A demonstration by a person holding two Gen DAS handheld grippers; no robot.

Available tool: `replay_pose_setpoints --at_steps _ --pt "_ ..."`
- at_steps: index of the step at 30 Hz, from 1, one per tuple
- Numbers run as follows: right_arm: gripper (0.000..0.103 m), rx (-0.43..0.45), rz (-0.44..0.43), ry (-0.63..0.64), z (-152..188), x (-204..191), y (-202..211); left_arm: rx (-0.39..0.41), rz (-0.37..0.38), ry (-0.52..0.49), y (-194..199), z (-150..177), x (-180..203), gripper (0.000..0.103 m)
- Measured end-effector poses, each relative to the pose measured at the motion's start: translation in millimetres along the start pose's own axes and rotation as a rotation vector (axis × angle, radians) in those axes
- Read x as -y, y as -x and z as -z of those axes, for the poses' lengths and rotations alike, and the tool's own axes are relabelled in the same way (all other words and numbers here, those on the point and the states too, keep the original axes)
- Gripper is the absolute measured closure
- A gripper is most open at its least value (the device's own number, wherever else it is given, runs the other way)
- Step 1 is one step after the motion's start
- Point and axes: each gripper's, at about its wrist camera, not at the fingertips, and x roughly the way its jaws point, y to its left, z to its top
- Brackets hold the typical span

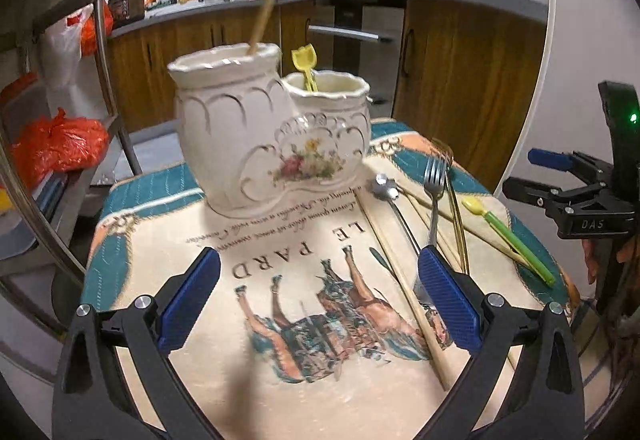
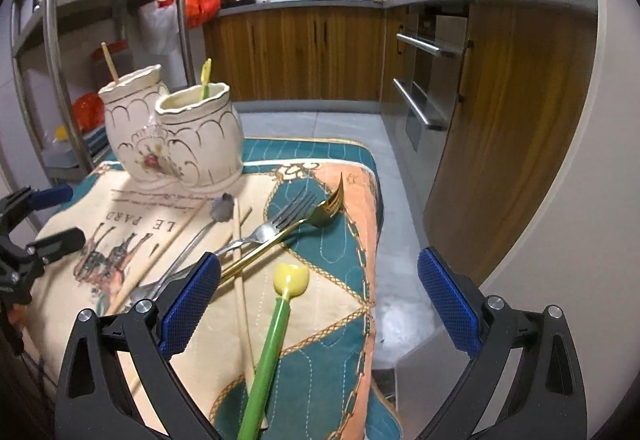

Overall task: Organize utensils
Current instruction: 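Grasp a gold fork with the right tool while the left tool grasps another wooden chopstick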

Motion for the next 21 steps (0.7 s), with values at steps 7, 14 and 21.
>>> replay_pose_setpoints --at_steps 7,14,21 --pt "0.005 -0.011 -0.007 -0.011 -0.2 3.4 -6.1 -0.092 0.018 -0.011 -17.4 5.7 16.0 0.006" --pt "0.005 -0.038 0.032 -0.037 -11.0 4.0 -17.6 -0.170 -0.040 -0.045 -37.9 2.8 31.8 0.006" --pt "0.005 -0.080 0.095 -0.072 -31.2 9.4 -43.0 -0.197 -0.087 -0.034 -48.9 -3.2 33.5 0.006"
